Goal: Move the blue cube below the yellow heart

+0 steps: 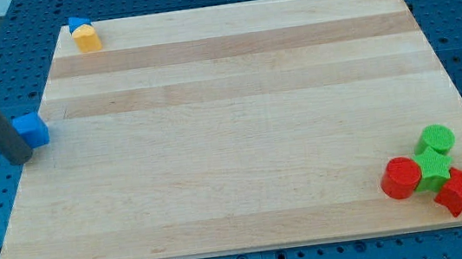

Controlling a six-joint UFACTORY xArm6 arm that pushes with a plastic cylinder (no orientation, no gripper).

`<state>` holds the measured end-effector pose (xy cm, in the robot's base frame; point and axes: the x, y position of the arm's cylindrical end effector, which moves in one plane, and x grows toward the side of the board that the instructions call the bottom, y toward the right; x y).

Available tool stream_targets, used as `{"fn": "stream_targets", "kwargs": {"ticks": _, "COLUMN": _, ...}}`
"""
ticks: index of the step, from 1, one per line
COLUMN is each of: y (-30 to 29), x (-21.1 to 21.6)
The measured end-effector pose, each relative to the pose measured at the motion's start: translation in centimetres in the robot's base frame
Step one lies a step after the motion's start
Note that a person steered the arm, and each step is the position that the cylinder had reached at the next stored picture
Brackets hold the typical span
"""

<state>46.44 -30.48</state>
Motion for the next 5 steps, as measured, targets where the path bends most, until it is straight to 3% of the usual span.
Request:
{"fn": "stream_targets", "kwargs": {"ticks": 1, "y": 1.8, "x": -2.0}}
{"fn": "stream_targets", "kwargs": {"ticks": 2, "y": 7.3, "x": -5.6}}
{"fn": "stream_targets", "kwargs": {"ticks": 3, "y": 8.8, "x": -5.6}}
{"fn": "stream_targets", "kwargs": {"ticks": 4, "y": 9.4, "x": -1.7}}
{"fn": "stream_targets", "kwargs": {"ticks": 5, "y": 4.0, "x": 0.1}}
